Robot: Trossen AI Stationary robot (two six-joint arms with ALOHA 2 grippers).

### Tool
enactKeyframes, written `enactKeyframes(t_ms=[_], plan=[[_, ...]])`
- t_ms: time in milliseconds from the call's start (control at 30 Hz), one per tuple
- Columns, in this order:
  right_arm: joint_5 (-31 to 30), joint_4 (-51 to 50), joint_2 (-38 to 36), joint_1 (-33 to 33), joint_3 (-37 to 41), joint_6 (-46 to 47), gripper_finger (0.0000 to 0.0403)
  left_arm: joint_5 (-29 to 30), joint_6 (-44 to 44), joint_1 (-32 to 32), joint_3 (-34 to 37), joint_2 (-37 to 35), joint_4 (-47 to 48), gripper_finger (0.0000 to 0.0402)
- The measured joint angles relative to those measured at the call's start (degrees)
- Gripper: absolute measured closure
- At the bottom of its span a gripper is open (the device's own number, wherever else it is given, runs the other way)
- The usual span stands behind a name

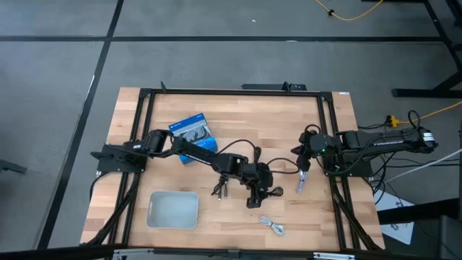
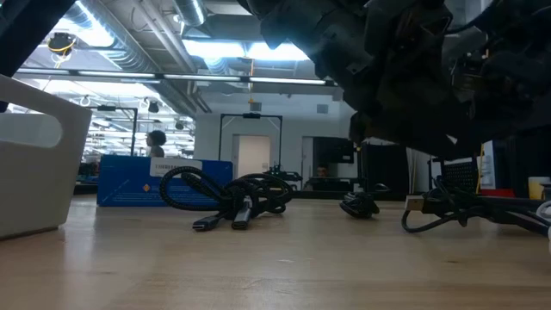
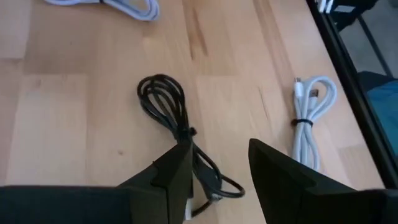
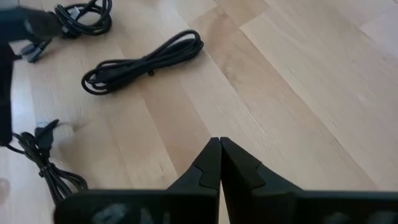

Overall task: Pick and place USB-C Cables
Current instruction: Put the bottom right black usb cable into the white bin

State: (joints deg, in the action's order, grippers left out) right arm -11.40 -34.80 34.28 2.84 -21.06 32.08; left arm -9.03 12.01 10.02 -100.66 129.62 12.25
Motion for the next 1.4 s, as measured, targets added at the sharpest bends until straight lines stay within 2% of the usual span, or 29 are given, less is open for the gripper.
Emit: enactKeyframes(t_ms=[333,633,933,1100,1233,1400], plan=[[0.04,-1.17,0.00,0.00,0.00,0.72,0.0395,1.16,2.87,0.45,-0.02,0.50,-0.17,0.0250],[0.53,-1.38,-0.02,0.02,0.00,0.75,0.0395,7.73,3.14,1.60,-0.09,2.89,0.43,0.0250],[0.96,-1.47,-0.02,0.02,0.00,0.73,0.0395,7.92,4.41,2.48,0.00,3.13,5.20,0.0253],[0.96,-1.47,-0.02,0.02,0.00,0.72,0.0395,8.05,4.39,2.49,0.00,3.13,5.31,0.0290],[0.97,-1.47,-0.02,0.02,0.00,0.72,0.0395,8.08,3.36,2.49,0.00,3.13,5.20,0.0367],[1.11,-1.52,-0.01,0.02,0.00,0.86,0.0395,9.37,-2.17,2.53,-3.45,0.67,9.53,0.0376]])
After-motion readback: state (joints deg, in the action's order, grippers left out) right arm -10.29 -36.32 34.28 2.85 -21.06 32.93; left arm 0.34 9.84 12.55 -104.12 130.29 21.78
